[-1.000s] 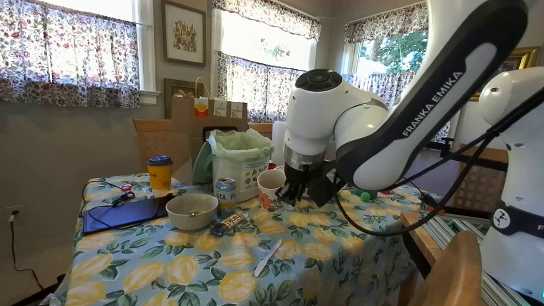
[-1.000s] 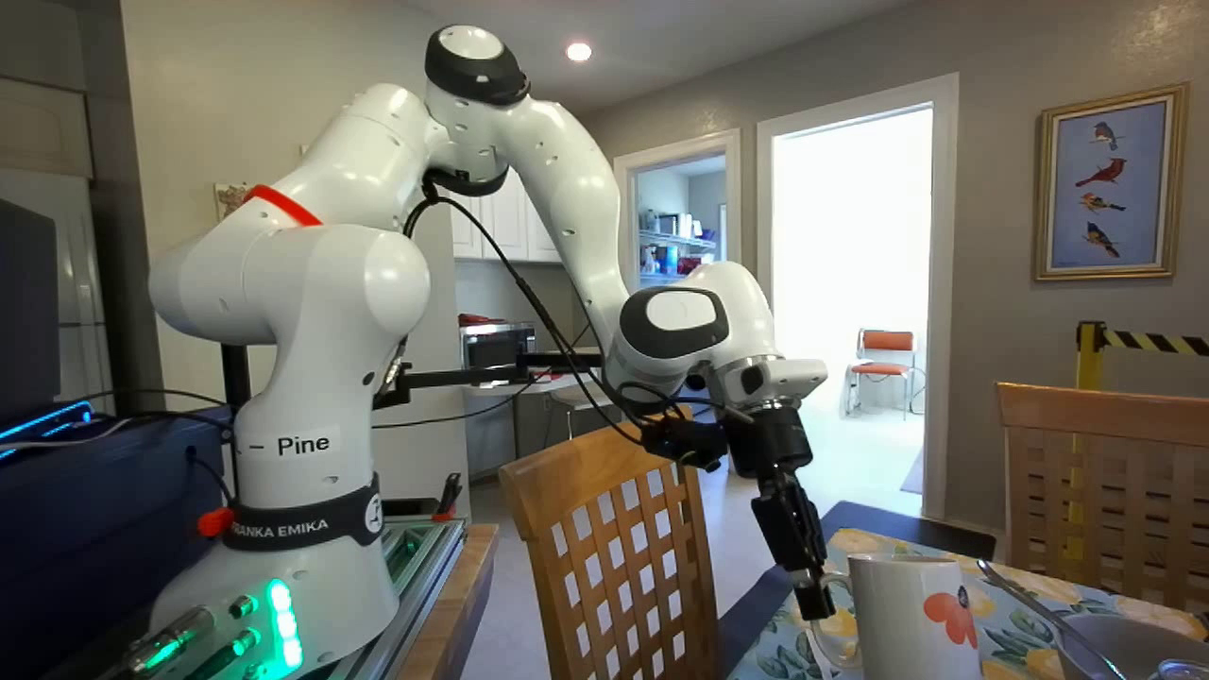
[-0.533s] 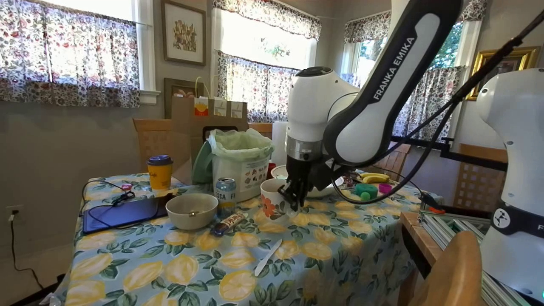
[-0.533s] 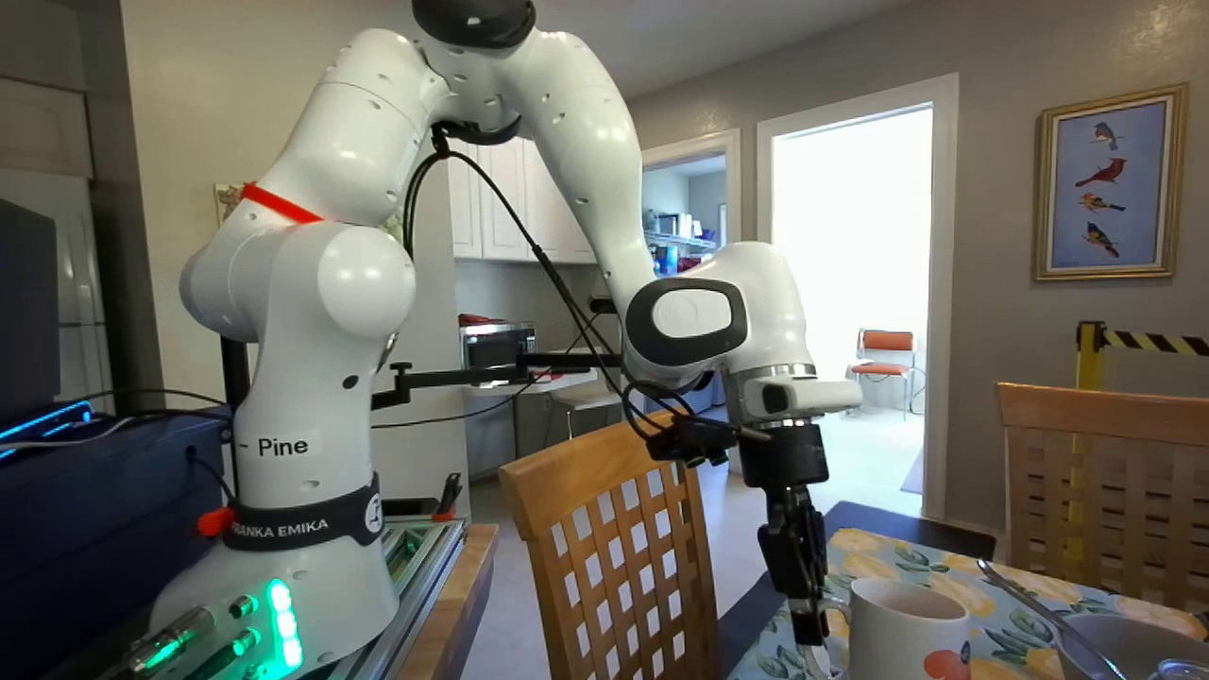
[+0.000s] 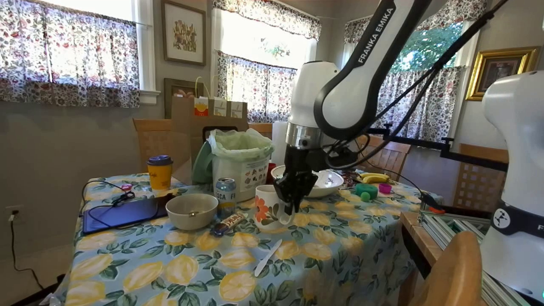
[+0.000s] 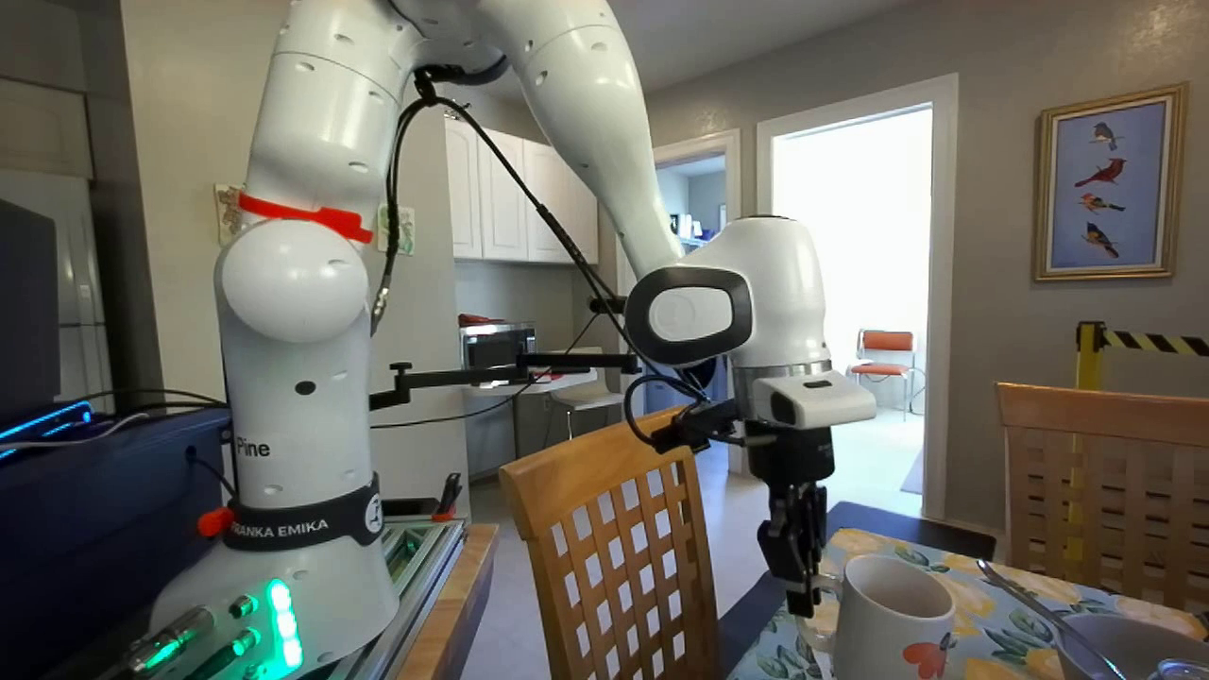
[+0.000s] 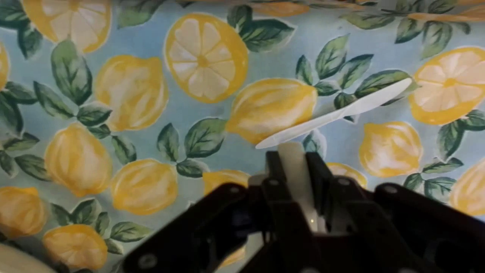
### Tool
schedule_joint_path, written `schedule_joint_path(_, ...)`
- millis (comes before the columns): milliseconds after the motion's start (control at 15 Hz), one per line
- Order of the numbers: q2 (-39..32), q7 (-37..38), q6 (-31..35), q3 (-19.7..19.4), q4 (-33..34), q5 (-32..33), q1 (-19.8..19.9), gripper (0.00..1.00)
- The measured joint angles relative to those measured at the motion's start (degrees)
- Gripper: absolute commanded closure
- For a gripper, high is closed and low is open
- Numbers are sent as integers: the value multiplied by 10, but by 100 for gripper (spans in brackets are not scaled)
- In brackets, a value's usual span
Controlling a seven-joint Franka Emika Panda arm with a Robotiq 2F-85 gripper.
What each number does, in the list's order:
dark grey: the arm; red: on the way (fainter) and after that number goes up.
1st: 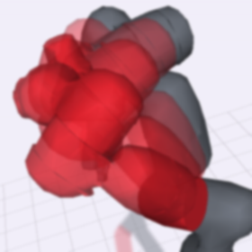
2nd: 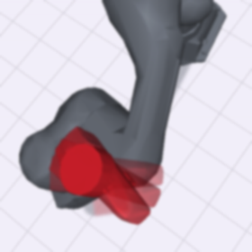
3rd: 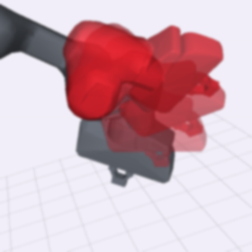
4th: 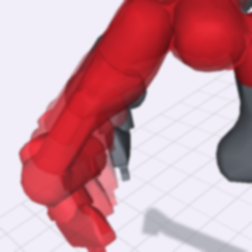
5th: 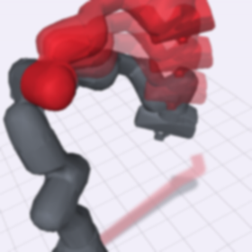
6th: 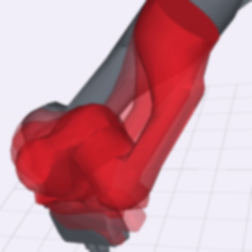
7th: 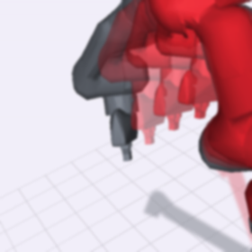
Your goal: Turn the white and orange mug upside down to take the white knife out.
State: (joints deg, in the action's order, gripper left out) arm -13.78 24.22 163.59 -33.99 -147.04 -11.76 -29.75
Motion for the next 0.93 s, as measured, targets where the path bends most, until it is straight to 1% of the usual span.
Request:
schedule_joint_path(133, 17, -67, 0, 76, 1, -92, 70, 95)
schedule_joint_path(200, 22, -101, 0, 107, 3, -137, 99, 95)
schedule_joint_path(333, 17, -165, 1, 143, 12, -211, 133, 95)
schedule_joint_path(400, 11, -181, 6, 151, 16, -229, 141, 95)
schedule_joint_path(600, -26, -188, 64, 154, 22, -237, 146, 95)
schedule_joint_path(800, -72, -135, 134, 179, 23, -165, 175, 95)
schedule_joint_path(933, -97, -101, 155, 179, 24, -125, 180, 95)
